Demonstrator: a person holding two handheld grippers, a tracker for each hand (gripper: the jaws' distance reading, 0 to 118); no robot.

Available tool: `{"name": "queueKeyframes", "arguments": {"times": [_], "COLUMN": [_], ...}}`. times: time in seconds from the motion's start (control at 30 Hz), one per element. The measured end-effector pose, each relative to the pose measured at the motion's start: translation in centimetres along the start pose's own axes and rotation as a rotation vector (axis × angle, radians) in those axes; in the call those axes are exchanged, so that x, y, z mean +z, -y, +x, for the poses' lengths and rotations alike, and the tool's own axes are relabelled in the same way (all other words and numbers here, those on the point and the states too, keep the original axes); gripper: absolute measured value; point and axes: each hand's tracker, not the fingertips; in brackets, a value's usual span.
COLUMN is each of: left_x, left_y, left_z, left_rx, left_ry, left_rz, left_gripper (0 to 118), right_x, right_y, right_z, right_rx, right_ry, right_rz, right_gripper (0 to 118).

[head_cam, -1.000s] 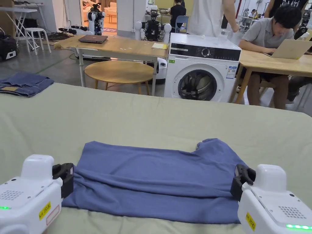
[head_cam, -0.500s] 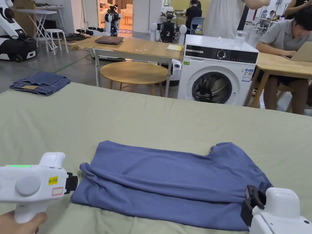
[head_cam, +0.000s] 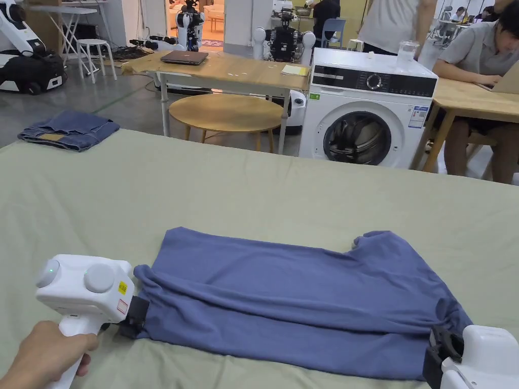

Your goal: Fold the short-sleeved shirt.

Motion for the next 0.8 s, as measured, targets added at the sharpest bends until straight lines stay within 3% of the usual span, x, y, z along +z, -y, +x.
{"name": "queueKeyframes", "arguments": {"times": [0.13, 0.17, 0.3, 0.33, 0.57, 0.8], "left_x": [-0.4, -0.2, -0.1, -0.2, 2.4, 5.9], "left_y": [0.4, 0.6, 1.3, 1.6, 2.4, 4.5], "left_z": [0.5, 0.5, 1.4, 1.5, -1.0, -3.0], "left_rx": [-0.019, -0.015, -0.087, -0.104, -0.093, -0.031], "left_ry": [-0.017, -0.015, 0.014, 0.019, 0.101, 0.179], "left_rz": [0.003, 0.008, 0.029, 0.039, 0.109, 0.187], "left_gripper": [53, 47, 7, 2, 0, 0], "right_x": [-0.1, -0.2, -0.3, -0.4, -0.5, -3.0], "right_y": [0.1, 0.2, 0.5, 0.5, 0.3, -0.5], "right_z": [0.1, 0.0, -0.1, -0.1, 1.1, 5.5], "right_rx": [-0.007, -0.006, -0.002, -0.003, -0.012, -0.027], "right_ry": [-0.002, -0.003, -0.003, -0.002, -0.003, 0.062], "right_rz": [-0.01, -0.014, -0.022, -0.027, -0.043, -0.159], "right_gripper": [0, 0, 0, 0, 0, 0]}}
